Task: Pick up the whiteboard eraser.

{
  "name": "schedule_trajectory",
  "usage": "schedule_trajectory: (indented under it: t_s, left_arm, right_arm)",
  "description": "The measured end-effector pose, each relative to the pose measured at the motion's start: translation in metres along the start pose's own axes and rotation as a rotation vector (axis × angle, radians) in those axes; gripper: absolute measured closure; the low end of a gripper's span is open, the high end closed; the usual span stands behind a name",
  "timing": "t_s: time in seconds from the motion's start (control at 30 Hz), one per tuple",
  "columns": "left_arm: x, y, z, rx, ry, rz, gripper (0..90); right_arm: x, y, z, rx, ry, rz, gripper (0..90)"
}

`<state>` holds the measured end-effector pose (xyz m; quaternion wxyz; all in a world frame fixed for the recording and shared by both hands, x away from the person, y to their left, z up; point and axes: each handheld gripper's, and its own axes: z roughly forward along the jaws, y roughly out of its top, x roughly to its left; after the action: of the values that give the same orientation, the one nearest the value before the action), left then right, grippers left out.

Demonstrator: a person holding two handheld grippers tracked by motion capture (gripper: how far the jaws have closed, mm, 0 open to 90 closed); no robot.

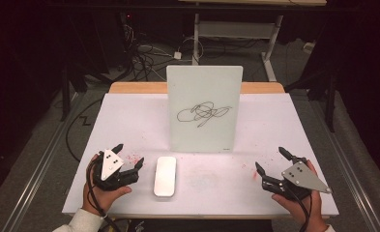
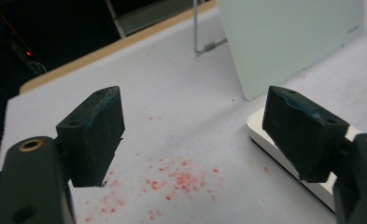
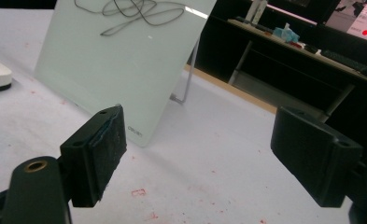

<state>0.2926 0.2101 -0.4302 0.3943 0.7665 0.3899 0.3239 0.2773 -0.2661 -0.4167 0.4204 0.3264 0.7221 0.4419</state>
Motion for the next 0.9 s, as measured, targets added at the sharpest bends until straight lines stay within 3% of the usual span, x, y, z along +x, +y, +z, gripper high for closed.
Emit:
schedule_trajectory:
  t_s: [0.1, 0.13, 0.2, 0.3, 0.33, 0.47, 0.63, 0.7, 0.8, 0.9]
  left_arm:
    - [-0.001, 0.001, -0.001, 0.015, -0.015, -0.022, 20.6]
    - [-0.003, 0.004, -0.003, 0.039, 0.003, -0.038, 21.4]
    - [-0.007, 0.008, -0.004, 0.064, 0.002, -0.055, 22.6]
    - [-0.014, 0.013, -0.005, 0.081, -0.022, -0.063, 22.6]
    - [-0.023, 0.020, -0.004, 0.112, -0.033, -0.080, 22.6]
    - [-0.037, 0.035, 0.008, 0.184, -0.088, -0.175, 22.6]
    - [-0.054, 0.042, 0.030, 0.250, -0.098, -0.199, 20.5]
    - [-0.059, 0.042, 0.042, 0.304, -0.103, -0.227, 19.6]
    - [-0.064, 0.037, 0.050, 0.352, -0.128, -0.262, 19.5]
    - [-0.068, 0.033, 0.053, 0.376, -0.127, -0.269, 19.6]
  right_arm:
    - [0.000, -0.001, 0.002, 0.012, -0.002, -0.003, 18.6]
    - [0.001, -0.002, 0.003, 0.017, -0.003, -0.008, 18.6]
    - [0.001, -0.003, 0.004, 0.027, -0.010, -0.017, 18.6]
    - [0.001, -0.002, 0.007, 0.038, -0.017, -0.016, 19.0]
    - [0.001, -0.003, 0.008, 0.040, -0.015, -0.018, 19.0]
    - [0.003, -0.004, 0.011, 0.047, -0.038, -0.032, 20.0]
    - [0.006, -0.004, 0.014, 0.047, -0.035, -0.055, 20.0]
    - [0.008, -0.005, 0.015, 0.055, -0.028, -0.068, 19.9]
    - [0.008, -0.006, 0.016, 0.062, -0.022, -0.070, 19.8]
    - [0.009, -0.006, 0.016, 0.063, -0.020, -0.081, 19.7]
